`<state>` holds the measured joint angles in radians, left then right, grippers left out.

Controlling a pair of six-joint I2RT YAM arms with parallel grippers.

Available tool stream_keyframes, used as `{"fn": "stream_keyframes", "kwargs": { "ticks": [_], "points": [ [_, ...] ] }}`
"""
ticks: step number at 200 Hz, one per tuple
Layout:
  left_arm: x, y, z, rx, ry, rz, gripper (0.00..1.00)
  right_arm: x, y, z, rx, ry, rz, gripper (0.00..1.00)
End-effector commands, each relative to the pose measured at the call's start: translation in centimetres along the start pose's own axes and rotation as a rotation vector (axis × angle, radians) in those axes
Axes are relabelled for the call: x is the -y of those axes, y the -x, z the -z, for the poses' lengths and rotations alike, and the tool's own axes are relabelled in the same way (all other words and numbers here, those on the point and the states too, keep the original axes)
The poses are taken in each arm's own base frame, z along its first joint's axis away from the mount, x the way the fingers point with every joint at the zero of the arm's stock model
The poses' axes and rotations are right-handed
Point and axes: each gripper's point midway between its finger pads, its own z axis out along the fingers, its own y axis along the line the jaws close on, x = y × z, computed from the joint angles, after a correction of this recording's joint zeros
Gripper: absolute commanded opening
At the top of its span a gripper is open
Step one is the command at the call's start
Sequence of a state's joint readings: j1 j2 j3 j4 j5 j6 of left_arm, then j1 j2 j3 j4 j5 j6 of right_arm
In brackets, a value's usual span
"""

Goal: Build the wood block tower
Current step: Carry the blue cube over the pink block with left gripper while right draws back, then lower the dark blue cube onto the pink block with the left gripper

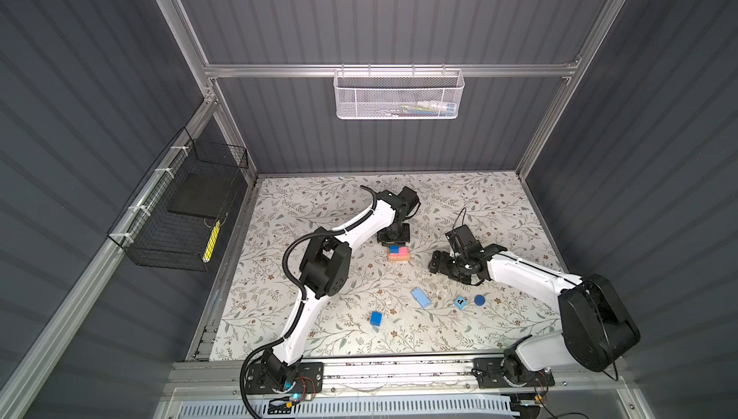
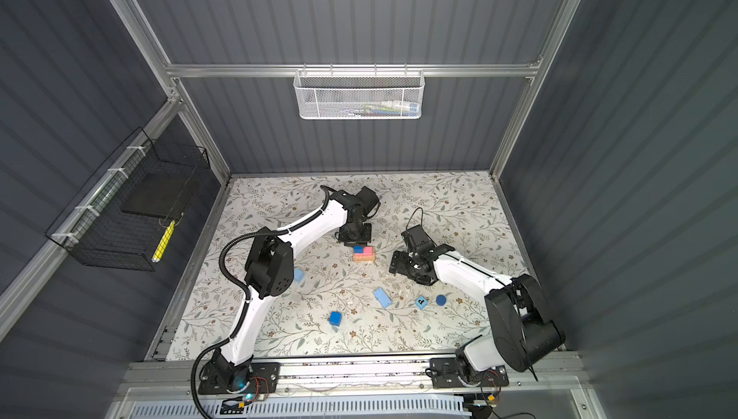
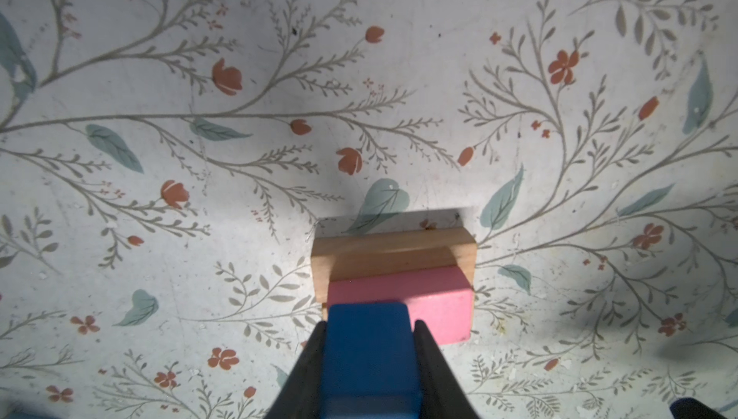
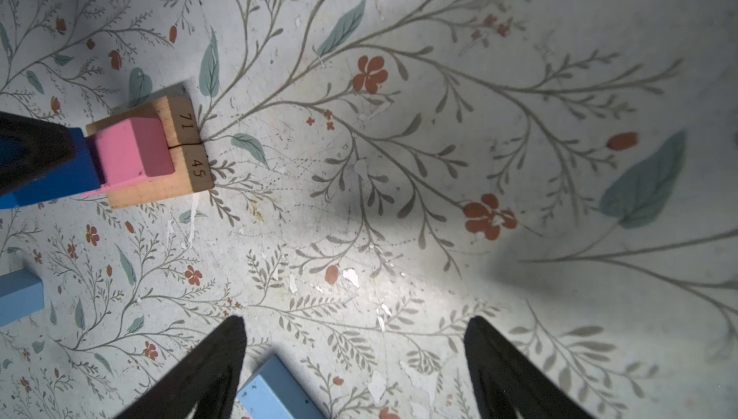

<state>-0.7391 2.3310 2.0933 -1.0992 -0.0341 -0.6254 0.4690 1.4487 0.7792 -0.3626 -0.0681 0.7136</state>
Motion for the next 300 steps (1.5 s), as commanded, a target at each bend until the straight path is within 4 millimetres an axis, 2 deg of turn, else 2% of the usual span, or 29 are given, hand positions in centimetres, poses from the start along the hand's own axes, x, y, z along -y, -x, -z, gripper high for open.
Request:
{"fn": "stream_keyframes", "kwargs": {
  "ticks": [1,54,124,195,247,300],
  "points": [
    [0.1,-0.2,-0.2,-0.009,0.013,0.012,0.15,0.6,-0.6,-0.6,-0.023,-0.014,0.0,0.87],
    [0.2,-0.3,-0.2,-0.01,0.008,0.017,0.2,0.7,-0.7,-0.7,-0.026,-0.017,0.0,0.88],
    [0.1,-0.6,-0.6,-0.027,0.009,0.024,0.38,0.7,-0.9,-0.9,-0.031,-0.013,-0.003,0.88],
    [0.1,-0.5,-0.5,-0.022,0.009,0.028,0.48,0.8,-0.9,-1.0,-0.031,-0.015,-0.005,0.88],
    [0.4,0.1,0.7,0.009,-0.006,0.01,0.57,0.7,-0.7,-0.6,-0.024,-0.012,-0.001,0.88],
    [1.1,1.0,3.2,0.074,-0.052,-0.051,0.72,0.0,0.0,0.7,0.003,0.01,0.01,0.87]
  ]
}}
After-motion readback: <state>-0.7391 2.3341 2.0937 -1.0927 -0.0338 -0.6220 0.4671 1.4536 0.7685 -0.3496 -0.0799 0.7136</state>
